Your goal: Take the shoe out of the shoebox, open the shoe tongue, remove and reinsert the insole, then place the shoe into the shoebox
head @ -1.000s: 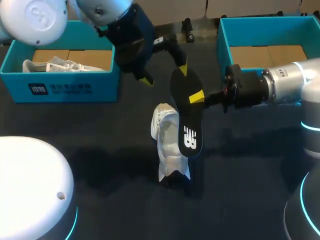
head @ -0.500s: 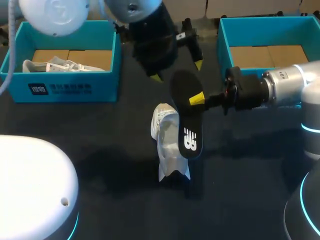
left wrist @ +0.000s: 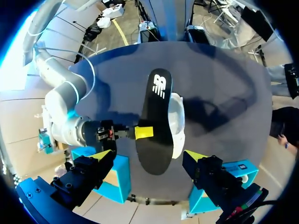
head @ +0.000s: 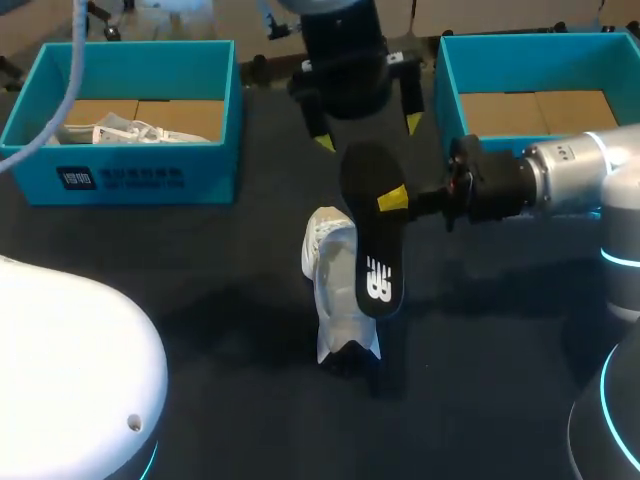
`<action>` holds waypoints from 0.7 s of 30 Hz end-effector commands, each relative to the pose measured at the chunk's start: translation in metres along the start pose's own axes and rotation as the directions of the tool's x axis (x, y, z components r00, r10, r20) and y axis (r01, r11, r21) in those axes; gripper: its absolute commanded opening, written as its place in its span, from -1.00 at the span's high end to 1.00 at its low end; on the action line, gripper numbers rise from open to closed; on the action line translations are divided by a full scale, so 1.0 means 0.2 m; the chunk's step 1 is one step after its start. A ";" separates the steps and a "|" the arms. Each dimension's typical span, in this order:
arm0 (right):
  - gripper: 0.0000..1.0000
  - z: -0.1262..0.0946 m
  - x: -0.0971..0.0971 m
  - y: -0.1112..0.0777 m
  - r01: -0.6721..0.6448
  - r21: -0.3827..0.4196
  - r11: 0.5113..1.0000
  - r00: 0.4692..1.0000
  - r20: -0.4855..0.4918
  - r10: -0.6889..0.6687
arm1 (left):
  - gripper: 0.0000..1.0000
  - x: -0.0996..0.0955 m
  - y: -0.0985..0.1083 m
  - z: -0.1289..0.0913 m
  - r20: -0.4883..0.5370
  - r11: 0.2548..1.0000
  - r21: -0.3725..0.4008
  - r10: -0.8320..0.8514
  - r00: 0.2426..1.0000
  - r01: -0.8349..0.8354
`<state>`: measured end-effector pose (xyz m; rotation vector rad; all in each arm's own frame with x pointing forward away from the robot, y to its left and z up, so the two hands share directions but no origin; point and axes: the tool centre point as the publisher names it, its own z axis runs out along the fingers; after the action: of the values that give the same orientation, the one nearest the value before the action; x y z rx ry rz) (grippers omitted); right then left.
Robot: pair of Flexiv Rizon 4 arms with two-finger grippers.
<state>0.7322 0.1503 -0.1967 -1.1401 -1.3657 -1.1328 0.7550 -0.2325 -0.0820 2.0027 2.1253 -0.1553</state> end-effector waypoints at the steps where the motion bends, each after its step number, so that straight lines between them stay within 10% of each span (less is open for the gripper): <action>1: 1.00 0.01 0.00 0.02 -0.001 0.007 1.000 1.000 0.000 0.001 | -1.00 -0.05 0.01 0.02 -0.208 1.000 -0.004 0.002 0.978 -0.003; 21: 1.00 -0.01 0.01 0.04 0.000 0.020 1.000 1.000 0.001 0.000 | -1.00 -0.07 0.01 0.03 -0.206 1.000 0.009 -0.001 0.978 0.002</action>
<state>0.7387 0.1484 -0.1946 -1.1247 -1.3734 -1.1202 0.7582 -0.2450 -0.0848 2.0979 2.2396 0.0278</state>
